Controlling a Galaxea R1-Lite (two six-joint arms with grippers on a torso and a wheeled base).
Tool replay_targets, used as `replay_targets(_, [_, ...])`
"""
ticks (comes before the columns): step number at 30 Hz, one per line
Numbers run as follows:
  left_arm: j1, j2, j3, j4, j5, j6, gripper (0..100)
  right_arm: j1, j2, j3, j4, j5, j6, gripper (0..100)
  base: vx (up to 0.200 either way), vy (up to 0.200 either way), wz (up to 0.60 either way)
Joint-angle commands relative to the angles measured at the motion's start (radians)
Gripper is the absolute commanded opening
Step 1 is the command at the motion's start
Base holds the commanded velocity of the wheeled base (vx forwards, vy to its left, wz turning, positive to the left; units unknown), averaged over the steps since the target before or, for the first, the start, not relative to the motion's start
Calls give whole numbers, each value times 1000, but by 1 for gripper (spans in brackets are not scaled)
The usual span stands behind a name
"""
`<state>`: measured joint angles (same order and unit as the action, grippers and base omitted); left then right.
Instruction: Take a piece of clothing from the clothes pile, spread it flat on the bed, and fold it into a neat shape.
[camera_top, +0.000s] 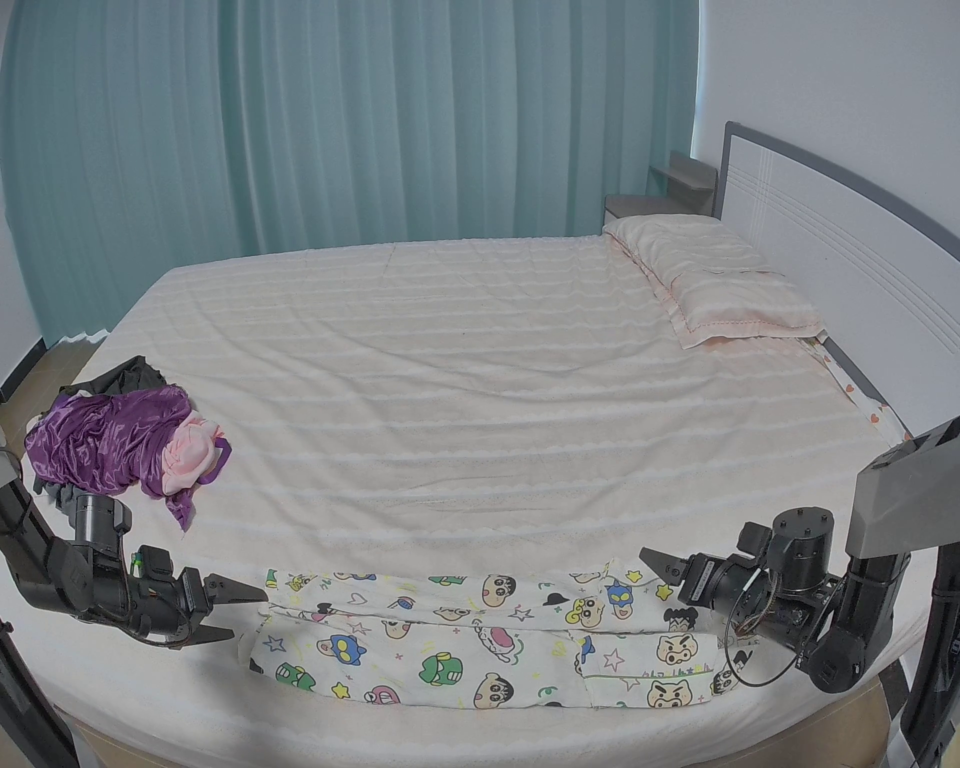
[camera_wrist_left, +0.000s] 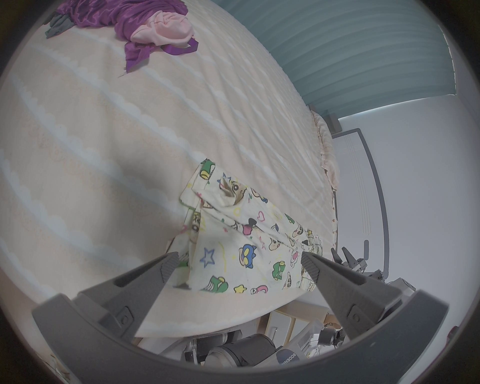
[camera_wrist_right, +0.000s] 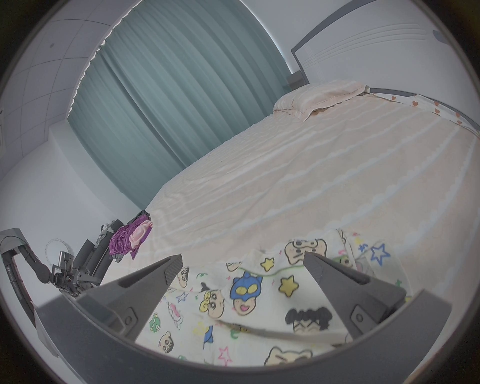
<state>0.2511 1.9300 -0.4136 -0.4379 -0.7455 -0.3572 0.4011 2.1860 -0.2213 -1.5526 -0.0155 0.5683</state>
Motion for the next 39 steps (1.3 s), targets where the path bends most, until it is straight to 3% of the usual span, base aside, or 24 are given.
replay_targets(1, [-9, -25, 3, 4, 0, -3, 100, 9, -29, 10, -9, -4, -1, 100, 0, 0, 0])
replay_targets(8, [-35, -29, 16, 4, 0, -5, 100, 10, -28, 13, -9, -4, -1, 100, 0, 0, 0])
replay_targets(23, [-13, -28, 4, -2, 2, -5, 100, 5, -34, 20, -9, -4, 2, 100, 0, 200, 0])
replay_targets(26, [-23, -34, 3, -4, 2, -3, 100, 1, -35, 19, -11, -4, 2, 100, 0, 0, 0])
replay_targets(29, [-82, -32, -25, -2, 11, -8, 100, -1, -45, 19, -11, -4, -1, 100, 0, 0, 0])
replay_targets(32, [-148, -28, -73, -4, 31, -95, 100, 1, -48, 19, -9, -4, -1, 100, 0, 0, 0])
replay_targets(35, [-211, -23, -145, -2, 98, -195, 100, 5, -48, 19, -11, -3, 1, 100, 0, 0, 0])
replay_targets(36, [-256, -8, -202, -2, 179, -256, 100, 5, -48, 19, -9, -3, 2, 100, 0, 0, 0])
replay_targets(38, [-311, 35, -254, -2, 256, -279, 100, 5, -48, 19, -11, -3, 2, 100, 0, 0, 0])
replay_targets(39, [-311, 35, -254, -2, 256, -279, 100, 5, -48, 19, -11, -3, 2, 100, 0, 0, 0])
